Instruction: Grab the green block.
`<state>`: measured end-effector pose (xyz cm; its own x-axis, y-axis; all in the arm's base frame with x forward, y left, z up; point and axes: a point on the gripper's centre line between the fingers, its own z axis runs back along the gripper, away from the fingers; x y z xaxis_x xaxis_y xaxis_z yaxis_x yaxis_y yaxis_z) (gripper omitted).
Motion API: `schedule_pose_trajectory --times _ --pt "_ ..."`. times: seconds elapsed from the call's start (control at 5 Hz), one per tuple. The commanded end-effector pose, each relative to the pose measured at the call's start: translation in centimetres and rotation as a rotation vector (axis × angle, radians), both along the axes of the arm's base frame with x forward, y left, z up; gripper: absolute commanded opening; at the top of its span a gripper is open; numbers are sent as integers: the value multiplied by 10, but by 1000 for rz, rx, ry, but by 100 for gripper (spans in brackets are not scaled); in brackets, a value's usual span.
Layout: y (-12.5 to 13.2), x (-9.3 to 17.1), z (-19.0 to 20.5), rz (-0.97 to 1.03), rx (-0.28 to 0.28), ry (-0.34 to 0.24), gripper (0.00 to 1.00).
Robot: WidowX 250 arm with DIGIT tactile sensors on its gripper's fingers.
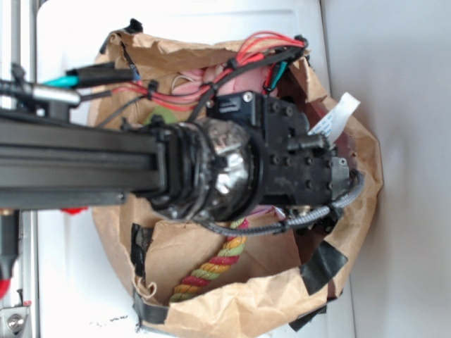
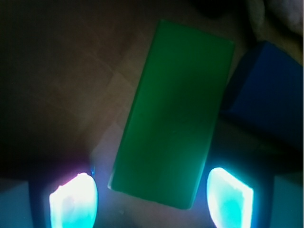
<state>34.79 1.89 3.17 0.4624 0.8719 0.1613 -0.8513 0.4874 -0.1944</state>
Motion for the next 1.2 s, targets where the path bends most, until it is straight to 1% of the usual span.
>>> schedule_pose_trajectory --times 0.0,0.2,0.4,0.8,1.0 --pt "31 13 9 129 7 -49 100" --pt "33 13 8 138 13 -43 41" --pt "31 11 9 144 28 -54 0" --pt "27 9 10 135 78 -66 0" --pt "23 6 13 112 71 -67 0"
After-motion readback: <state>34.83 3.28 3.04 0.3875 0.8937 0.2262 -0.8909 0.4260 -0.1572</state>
